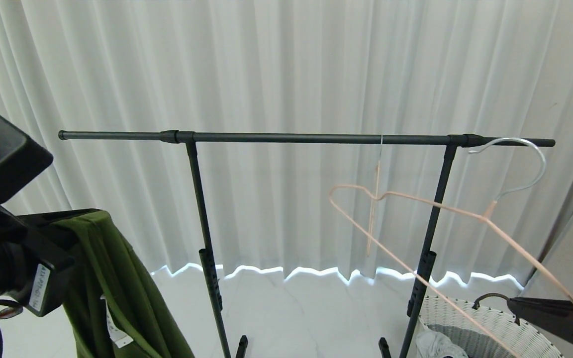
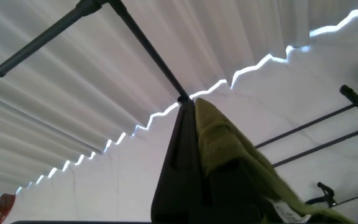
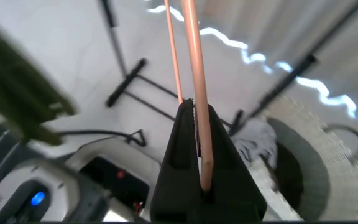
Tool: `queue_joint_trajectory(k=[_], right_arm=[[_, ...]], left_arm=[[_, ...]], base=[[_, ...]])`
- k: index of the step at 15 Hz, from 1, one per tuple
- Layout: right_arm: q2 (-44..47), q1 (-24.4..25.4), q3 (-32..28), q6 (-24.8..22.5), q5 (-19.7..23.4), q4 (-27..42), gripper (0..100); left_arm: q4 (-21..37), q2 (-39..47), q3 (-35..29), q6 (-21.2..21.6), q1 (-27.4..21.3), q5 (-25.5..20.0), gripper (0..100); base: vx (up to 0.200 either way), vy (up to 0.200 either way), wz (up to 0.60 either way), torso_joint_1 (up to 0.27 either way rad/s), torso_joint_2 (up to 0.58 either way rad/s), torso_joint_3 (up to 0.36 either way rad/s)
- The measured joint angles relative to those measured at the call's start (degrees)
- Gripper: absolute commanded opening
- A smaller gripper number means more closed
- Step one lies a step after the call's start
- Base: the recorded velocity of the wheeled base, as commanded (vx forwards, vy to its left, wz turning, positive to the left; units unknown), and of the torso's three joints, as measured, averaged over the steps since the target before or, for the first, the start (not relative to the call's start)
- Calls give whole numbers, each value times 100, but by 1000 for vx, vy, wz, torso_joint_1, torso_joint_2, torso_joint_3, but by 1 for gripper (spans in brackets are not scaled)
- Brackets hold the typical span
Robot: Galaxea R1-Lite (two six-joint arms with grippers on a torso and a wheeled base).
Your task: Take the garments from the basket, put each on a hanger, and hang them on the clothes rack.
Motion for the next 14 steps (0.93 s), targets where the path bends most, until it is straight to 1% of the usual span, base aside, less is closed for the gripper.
queue_joint_trajectory(k=[2, 4, 5, 8, 10, 11, 14], right_arm=[[74, 673, 4, 2, 90, -118, 0], [191, 1175, 12, 21, 162, -197, 0], [249, 1353, 12, 27, 176, -235, 0], [395, 2039, 11, 66, 235, -343, 0], [524, 2261, 6, 121, 329, -627, 0], [623, 2304, 6, 141, 334, -822, 0], [987, 2314, 12, 279, 328, -1345, 0]], left_arm=[[-4, 124, -57, -24, 2, 301, 0], [-33, 372, -197, -172, 13, 579, 0], [-59, 521, -267, -358, 17, 623, 0], [-112, 1137, -630, -1349, 24, 763, 0], [-121, 1519, -914, -1825, 24, 856, 0], [-123, 1668, -1025, -1915, 22, 864, 0], [-121, 1865, -1126, -1932, -61, 867, 0]], base=[[0, 0, 0, 0, 0, 0], [0, 0, 0, 0, 0, 0], [0, 0, 0, 0, 0, 0], [0, 0, 0, 0, 0, 0], [0, 0, 0, 0, 0, 0], [0, 0, 0, 0, 0, 0], [0, 0, 0, 0, 0, 0]])
